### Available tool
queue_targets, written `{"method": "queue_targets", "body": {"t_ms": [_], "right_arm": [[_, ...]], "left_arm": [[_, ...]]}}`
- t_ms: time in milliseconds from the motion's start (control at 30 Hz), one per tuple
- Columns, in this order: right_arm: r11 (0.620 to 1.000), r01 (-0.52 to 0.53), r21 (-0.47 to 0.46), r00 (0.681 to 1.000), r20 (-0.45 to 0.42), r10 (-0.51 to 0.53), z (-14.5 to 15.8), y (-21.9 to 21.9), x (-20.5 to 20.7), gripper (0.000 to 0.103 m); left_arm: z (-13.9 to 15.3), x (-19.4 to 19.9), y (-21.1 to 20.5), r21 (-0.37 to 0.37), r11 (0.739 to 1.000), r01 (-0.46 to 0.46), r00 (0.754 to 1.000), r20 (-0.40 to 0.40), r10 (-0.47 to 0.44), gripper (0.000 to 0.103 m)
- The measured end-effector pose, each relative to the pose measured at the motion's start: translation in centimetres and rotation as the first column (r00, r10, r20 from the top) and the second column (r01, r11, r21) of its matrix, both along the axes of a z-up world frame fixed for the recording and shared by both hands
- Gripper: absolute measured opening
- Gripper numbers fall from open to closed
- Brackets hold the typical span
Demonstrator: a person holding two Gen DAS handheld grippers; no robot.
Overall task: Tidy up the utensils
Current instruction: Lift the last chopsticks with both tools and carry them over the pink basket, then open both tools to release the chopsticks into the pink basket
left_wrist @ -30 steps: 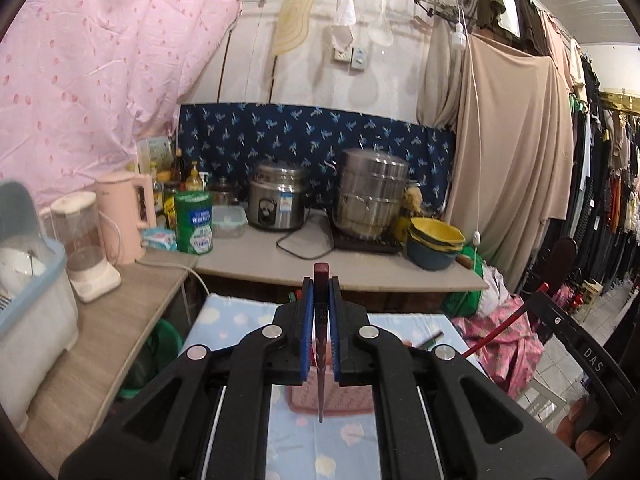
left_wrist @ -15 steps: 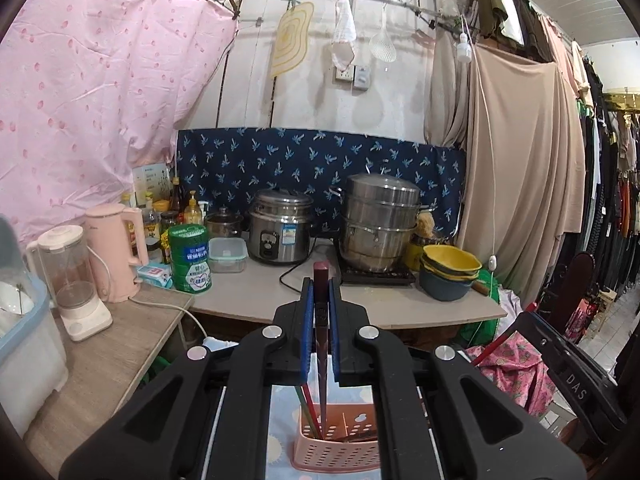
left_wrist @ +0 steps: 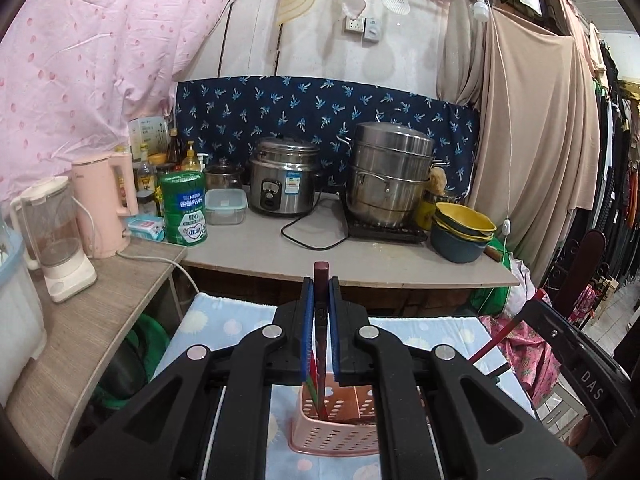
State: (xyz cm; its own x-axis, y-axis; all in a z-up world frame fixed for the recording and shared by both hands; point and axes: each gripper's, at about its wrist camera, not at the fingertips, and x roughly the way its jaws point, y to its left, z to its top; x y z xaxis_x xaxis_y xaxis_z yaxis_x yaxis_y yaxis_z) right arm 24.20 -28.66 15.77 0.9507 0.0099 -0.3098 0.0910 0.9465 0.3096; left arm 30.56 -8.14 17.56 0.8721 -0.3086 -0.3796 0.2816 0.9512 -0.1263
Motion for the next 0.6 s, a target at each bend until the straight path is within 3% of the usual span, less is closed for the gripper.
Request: {"method": "queue_targets", "body": {"t_ms": [300,467,600], "right_arm": [[1.0,-0.008,0.0,0.999,-0.045,0.008,-1.7,0.1,0.7,0.008],[1.0,-0.002,-0.028,0.999,-0.046,0.001,-1.8,0.6,0.2,0.018],[1.0,-0.005,-0.022,0.999,-0.049,0.004,-2.0,0.6,-0.4,0.02]], "left_arm": [[-1.0,0.0,-0.3,0.002,1.0,0.014,0.999,-0.038,-0.014,0.008],[-1.4,-0.6,-0.4,0.013,1.0,0.008,0.999,-0.042,-0.008,0.034],[-1.5,-1.1,-0.4,0.027,1.0,0.012,0.999,-0.051,-0.011,0.036]]}}
